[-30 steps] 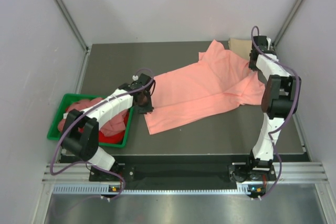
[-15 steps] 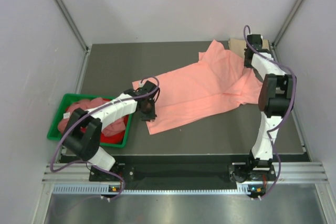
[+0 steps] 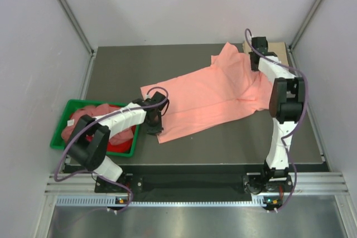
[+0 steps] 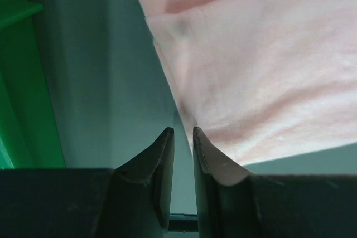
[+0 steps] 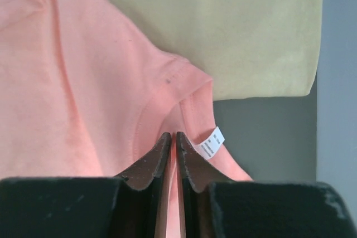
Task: Fold and stack the t-shirts
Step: Fold the tshirt
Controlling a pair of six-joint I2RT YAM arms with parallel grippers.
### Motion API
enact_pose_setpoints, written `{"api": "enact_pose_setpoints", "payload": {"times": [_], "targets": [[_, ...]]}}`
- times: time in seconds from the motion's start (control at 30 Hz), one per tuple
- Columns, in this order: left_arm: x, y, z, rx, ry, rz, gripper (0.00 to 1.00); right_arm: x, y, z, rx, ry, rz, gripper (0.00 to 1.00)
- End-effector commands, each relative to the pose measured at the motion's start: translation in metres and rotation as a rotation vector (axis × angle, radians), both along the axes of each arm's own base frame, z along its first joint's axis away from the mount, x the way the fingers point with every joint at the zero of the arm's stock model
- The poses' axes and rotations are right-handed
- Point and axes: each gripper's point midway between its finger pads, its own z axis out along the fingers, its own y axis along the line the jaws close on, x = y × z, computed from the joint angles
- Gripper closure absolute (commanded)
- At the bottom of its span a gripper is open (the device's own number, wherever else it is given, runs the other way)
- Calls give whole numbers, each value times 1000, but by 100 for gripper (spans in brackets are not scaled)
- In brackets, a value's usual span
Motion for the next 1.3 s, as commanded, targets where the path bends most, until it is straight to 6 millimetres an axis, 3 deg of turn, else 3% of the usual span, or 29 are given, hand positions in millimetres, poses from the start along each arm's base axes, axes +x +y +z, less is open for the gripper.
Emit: {"api": "enact_pose_setpoints", "payload": {"times": [0.0,0.17,0.27,0.33,0.4,0.43,0.5,0.53,0.57,0.63,0.73,0.8,0.97,1.1,1.27], "targets": [[9,-10,31,-26,-77,-33,75,27,17,56,-44,-144,44,90],[10,-45,71,-121,-161,-152,72,16,28,87,-17,-183,37,72],[7,-55,78,-143,-195,-202,69,-6,26,95,27,-175,-33,65],[6,-62,74,-182,-207,-237,69,-28,22,99,74,-151,-100,63],[4,-70,69,-226,-202,-265,68,-48,24,87,199,-105,-166,62],[2,-72,62,-233,-180,-270,69,-56,24,93,241,-111,-180,62],[4,-78,55,-242,-169,-252,69,-78,23,74,337,-62,-238,62],[5,-78,47,-226,-140,-240,70,-87,22,79,367,-75,-252,62],[6,-75,41,-200,-129,-225,71,-102,9,62,403,-44,-325,61],[4,-64,24,-125,-80,-193,74,-123,9,50,484,-26,-356,60],[-9,-46,6,-49,-17,-154,79,-135,-9,48,567,-58,-411,55],[-21,-34,2,-30,-6,-108,81,-152,-31,37,590,-39,-473,52],[-39,-18,1,-30,-16,-65,81,-178,-58,20,604,-39,-575,50],[-45,-5,2,17,-18,-44,81,-179,-65,11,673,-83,-606,49],[-31,-8,28,27,-70,-60,80,-166,-62,-5,728,-63,-598,48]]}}
